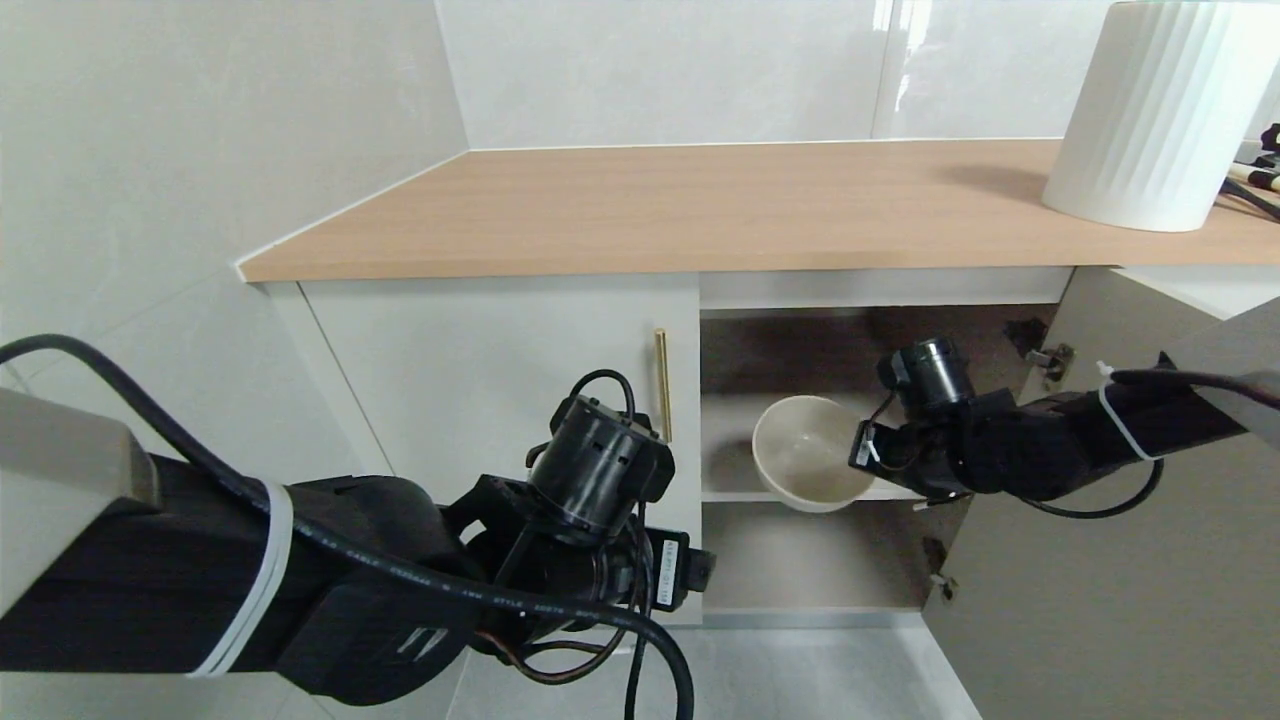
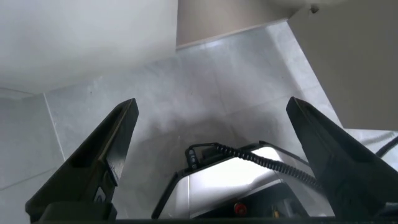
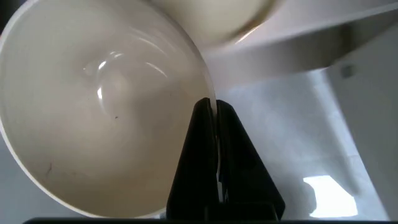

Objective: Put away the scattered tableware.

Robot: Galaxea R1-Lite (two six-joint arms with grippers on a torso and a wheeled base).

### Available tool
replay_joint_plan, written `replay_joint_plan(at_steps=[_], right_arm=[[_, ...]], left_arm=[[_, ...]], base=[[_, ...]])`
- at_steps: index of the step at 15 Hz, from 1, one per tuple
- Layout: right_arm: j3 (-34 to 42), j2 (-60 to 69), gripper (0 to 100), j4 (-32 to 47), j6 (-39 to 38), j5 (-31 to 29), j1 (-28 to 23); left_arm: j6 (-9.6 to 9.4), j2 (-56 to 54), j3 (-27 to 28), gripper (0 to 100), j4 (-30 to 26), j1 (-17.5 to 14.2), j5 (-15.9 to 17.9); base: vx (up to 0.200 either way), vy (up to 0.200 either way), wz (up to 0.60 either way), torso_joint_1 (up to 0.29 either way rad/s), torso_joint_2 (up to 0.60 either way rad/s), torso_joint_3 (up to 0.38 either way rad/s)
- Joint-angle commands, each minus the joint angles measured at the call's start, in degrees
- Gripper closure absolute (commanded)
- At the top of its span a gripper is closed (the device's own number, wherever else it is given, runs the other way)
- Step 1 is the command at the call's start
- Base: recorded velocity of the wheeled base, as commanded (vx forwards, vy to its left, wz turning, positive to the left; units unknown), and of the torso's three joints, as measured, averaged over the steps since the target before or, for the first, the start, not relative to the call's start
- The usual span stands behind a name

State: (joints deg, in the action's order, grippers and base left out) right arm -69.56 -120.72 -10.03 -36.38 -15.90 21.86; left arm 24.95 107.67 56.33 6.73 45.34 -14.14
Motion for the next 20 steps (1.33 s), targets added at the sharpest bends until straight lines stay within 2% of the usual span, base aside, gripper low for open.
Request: replay_joint_plan(at_steps=[1,4,10,14,20], right_arm=[[-1.46,-3.82,100,-0.87,-0.63,-0.54,-3.05],[-4.18,-6.19,100,-6.23,-3.09,-0.8,-5.86],[-11.65,-13.05,100,-5.96,-2.82,-2.65,-7.62],[-18.24,-17.7,100,-2.71,-2.82,-4.05,-7.97],[-20.35,-18.85,100,-2.62,-2.65,-4.14,-7.8]], left_arm=[[0.01,-0.35,0.01,0,0.04,0.01,-0.01],[0.01,-0.53,0.01,0,0.04,0.01,-0.19],[0.01,-0.26,0.01,0,0.04,-0.07,-0.19],[0.01,-0.18,0.09,0,0.04,-0.16,-0.19],[0.01,0.0,0.18,0,0.04,-0.42,-0.19]], base=[[0.0,0.0,0.0,0.0,0.0,0.0],[0.0,0.0,0.0,0.0,0.0,0.0],[0.0,0.0,0.0,0.0,0.0,0.0],[0.0,0.0,0.0,0.0,0.0,0.0],[0.0,0.0,0.0,0.0,0.0,0.0]])
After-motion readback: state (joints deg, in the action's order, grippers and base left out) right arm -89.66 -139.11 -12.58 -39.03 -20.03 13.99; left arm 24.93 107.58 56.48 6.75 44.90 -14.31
